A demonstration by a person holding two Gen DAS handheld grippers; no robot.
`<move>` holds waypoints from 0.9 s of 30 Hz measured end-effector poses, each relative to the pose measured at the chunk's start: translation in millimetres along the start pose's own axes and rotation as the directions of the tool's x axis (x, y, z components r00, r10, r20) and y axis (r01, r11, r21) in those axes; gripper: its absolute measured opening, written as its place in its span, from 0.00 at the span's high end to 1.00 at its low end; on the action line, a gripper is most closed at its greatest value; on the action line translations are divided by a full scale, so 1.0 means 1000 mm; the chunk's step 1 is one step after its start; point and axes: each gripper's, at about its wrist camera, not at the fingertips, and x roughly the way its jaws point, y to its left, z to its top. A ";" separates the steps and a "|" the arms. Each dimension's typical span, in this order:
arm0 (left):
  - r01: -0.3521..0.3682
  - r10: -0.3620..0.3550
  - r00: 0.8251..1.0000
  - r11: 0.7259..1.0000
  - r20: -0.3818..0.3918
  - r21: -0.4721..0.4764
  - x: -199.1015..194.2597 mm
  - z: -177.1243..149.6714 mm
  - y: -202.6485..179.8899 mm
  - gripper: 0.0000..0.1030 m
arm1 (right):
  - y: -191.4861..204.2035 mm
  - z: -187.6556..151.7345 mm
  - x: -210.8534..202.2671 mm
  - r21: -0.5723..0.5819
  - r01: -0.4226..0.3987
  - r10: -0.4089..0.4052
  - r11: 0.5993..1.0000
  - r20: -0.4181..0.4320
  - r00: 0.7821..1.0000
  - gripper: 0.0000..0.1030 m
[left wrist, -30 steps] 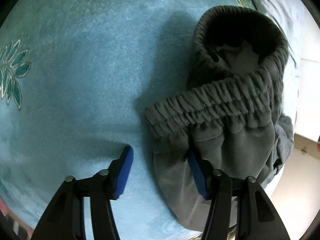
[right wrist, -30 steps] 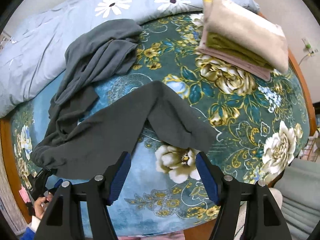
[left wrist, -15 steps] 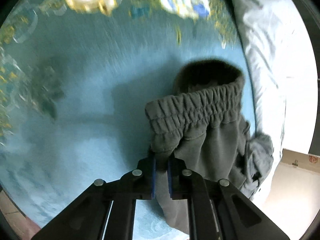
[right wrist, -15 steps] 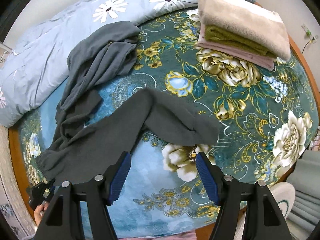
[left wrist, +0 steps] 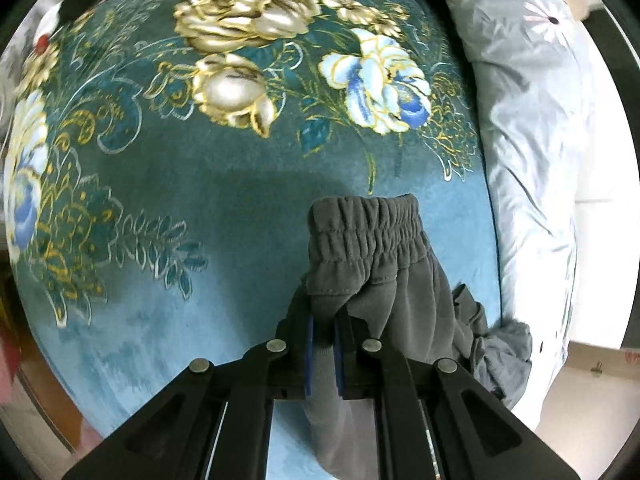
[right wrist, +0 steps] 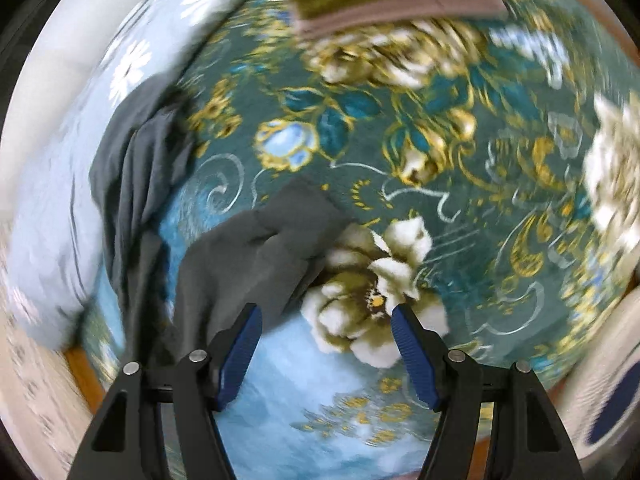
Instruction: Fold clothes
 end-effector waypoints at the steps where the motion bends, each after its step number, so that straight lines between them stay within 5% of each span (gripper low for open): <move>1: -0.008 0.008 1.000 1.000 -0.001 -0.012 -0.001 -0.004 0.000 0.93 | -0.006 0.003 0.007 0.037 -0.027 0.027 0.999 -0.002 1.000 0.31; 5: -0.057 0.057 0.998 0.998 0.000 -0.014 -0.006 -0.009 -0.008 0.93 | -0.019 0.014 0.041 0.155 -0.109 0.113 0.982 -0.019 0.993 0.31; 12: -0.128 0.127 0.992 0.992 0.015 0.023 -0.005 -0.012 -0.027 0.92 | 0.001 0.025 0.099 0.167 -0.131 0.146 0.977 -0.080 0.986 0.32; 17: -0.151 0.151 0.988 0.988 0.017 0.040 -0.003 -0.012 -0.035 0.92 | 0.012 0.030 0.120 0.212 -0.146 0.167 0.966 -0.082 0.983 0.56; 20: -0.153 0.151 0.988 0.987 0.026 0.057 -0.007 -0.011 -0.041 0.92 | 0.016 0.036 0.114 0.245 -0.180 0.200 0.953 -0.059 0.978 0.85; 27: -0.043 0.039 0.999 0.983 0.027 0.178 -0.030 -0.012 -0.044 0.93 | 0.017 0.049 -0.001 0.038 -0.367 0.358 0.929 0.158 0.920 0.89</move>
